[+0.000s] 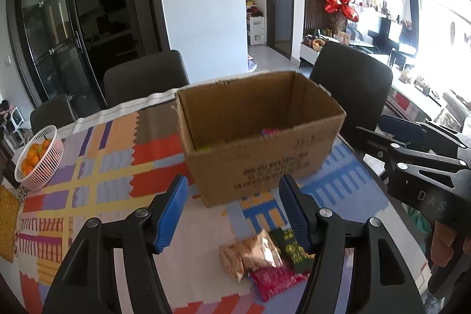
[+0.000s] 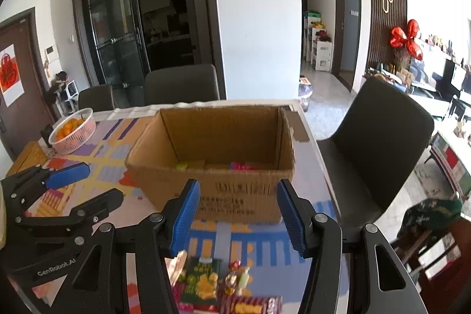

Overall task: Organize snacks
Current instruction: 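Move both tools back toward the remaining snacks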

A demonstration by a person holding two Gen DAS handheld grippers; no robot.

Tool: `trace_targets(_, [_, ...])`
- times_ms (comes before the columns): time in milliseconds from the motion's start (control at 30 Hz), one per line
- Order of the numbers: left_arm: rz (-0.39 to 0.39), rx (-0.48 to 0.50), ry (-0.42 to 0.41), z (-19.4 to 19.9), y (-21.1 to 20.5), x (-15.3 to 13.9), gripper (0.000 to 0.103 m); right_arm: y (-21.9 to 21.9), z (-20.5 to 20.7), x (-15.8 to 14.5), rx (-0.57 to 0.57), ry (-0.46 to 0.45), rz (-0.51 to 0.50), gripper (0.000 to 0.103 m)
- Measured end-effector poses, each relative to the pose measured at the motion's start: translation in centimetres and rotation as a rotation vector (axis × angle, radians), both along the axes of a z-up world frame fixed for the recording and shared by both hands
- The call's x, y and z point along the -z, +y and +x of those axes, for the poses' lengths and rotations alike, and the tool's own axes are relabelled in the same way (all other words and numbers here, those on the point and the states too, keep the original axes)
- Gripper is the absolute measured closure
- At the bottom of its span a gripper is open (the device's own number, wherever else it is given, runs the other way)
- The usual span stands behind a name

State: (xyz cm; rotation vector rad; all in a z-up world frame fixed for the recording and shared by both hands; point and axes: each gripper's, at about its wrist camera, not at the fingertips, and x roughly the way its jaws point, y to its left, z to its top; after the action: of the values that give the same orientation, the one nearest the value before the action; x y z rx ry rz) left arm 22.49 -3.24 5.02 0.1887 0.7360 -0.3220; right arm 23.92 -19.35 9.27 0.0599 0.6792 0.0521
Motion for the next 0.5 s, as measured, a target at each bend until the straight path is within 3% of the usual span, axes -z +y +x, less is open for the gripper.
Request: trace_targets(500, [0.024,0.008,0.119,-3.4,1.0,5.5,0.039,0.1,-3.5,5.5,0.026,0.131,0.027,0.047])
